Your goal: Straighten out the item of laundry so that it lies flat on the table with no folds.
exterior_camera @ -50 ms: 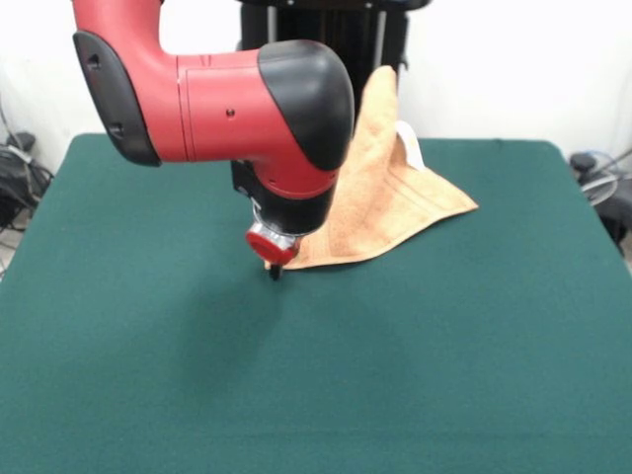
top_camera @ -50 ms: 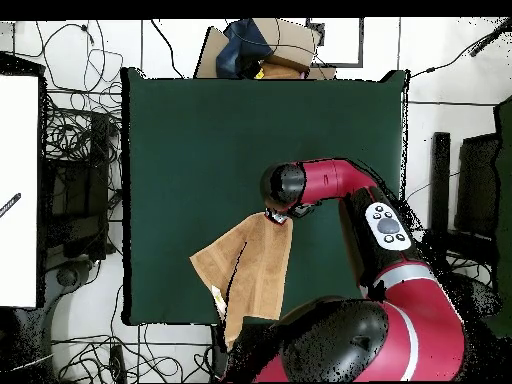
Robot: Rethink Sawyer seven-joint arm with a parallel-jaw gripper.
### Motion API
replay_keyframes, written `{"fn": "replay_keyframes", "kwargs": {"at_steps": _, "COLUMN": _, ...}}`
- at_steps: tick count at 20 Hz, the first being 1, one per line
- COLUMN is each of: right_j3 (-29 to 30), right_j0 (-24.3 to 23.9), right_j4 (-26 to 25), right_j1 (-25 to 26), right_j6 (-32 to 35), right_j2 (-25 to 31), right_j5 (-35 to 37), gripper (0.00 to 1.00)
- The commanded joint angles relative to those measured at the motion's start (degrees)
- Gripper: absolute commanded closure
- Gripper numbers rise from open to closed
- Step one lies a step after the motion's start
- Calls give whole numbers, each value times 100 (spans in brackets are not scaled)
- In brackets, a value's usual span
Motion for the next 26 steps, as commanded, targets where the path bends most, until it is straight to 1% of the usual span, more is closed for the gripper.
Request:
{"fn": "replay_keyframes", "kwargs": {"at_steps": 1, "right_j3": -25, "right_j0": 186, "right_j4": -75, "right_j1": 108, "right_j6": 7, "right_j2": 93, "right_j5": -80, "gripper": 100}}
{"fn": "replay_keyframes", "kwargs": {"at_steps": 16, "right_j3": -136, "right_j0": 244, "right_j4": -43, "right_j1": 160, "right_j6": 40, "right_j2": 13, "right_j5": 154, "gripper": 100}}
{"fn": "replay_keyframes", "kwargs": {"at_steps": 20, "right_j3": -102, "right_j0": 207, "right_j4": 6, "right_j1": 133, "right_j6": 79, "right_j2": 28, "right_j5": 124, "gripper": 100}}
{"fn": "replay_keyframes", "kwargs": {"at_steps": 23, "right_j3": -19, "right_j0": 164, "right_j4": 156, "right_j1": 141, "right_j6": 210, "right_j2": 107, "right_j5": 31, "gripper": 100}}
{"fn": "replay_keyframes", "kwargs": {"at_steps": 26, "right_j3": -18, "right_j0": 174, "right_j4": 197, "right_j1": 156, "right_j6": 175, "right_j2": 117, "right_j5": 95, "gripper": 100}}
